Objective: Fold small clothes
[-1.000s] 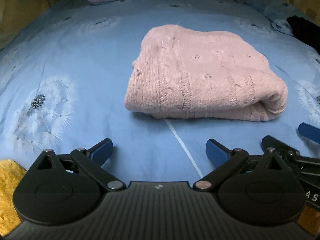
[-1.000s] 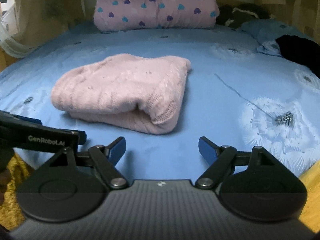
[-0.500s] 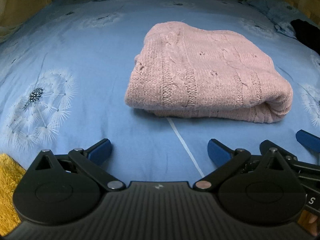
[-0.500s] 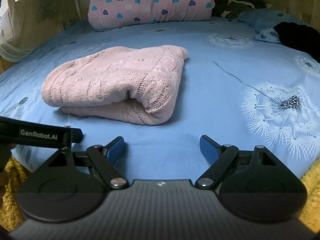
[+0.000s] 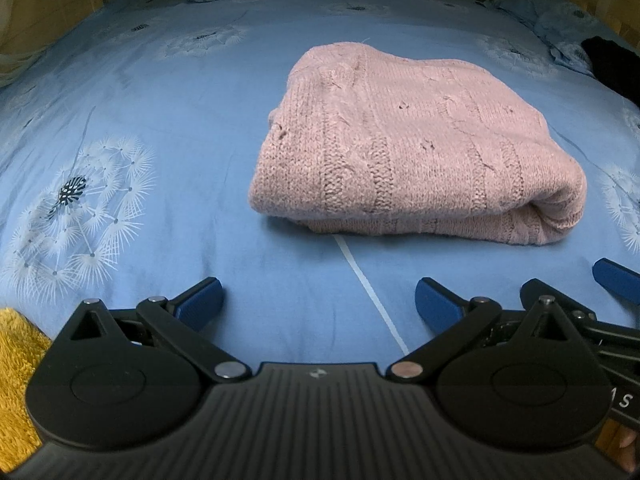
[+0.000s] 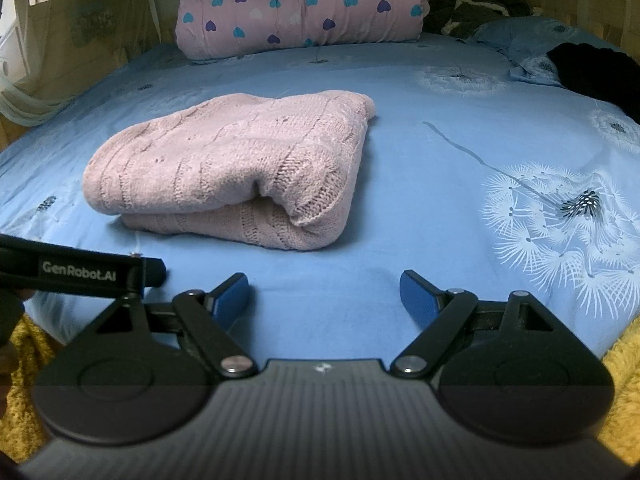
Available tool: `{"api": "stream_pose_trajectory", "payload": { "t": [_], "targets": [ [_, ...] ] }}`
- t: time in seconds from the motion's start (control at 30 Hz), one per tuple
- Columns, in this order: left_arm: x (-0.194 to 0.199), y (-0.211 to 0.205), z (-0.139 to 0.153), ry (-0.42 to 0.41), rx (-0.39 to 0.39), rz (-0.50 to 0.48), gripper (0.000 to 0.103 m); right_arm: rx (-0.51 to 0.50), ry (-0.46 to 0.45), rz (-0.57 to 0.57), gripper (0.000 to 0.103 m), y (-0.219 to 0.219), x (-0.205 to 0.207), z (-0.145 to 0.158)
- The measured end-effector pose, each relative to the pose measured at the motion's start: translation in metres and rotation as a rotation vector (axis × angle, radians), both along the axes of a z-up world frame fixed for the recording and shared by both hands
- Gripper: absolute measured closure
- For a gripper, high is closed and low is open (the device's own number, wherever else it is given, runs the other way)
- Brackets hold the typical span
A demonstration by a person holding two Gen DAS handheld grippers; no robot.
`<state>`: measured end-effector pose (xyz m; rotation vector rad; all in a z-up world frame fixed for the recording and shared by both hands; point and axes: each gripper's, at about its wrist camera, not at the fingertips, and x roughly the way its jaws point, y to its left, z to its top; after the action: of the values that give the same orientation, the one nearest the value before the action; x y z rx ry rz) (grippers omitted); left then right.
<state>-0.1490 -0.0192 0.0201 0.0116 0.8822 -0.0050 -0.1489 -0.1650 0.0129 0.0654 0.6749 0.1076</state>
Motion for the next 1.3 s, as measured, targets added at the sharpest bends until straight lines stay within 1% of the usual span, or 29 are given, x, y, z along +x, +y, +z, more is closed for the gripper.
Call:
{"api": "stream_pose_trajectory", "payload": {
  "t": [1.3],
  "targets": [
    [-0.0013, -0.0008, -0.0015, -0.011, 0.012, -0.004, 0.0, 0.0, -0.001, 0.0, 0.019, -0.0005, -0.0001, -0.001]
  ]
}}
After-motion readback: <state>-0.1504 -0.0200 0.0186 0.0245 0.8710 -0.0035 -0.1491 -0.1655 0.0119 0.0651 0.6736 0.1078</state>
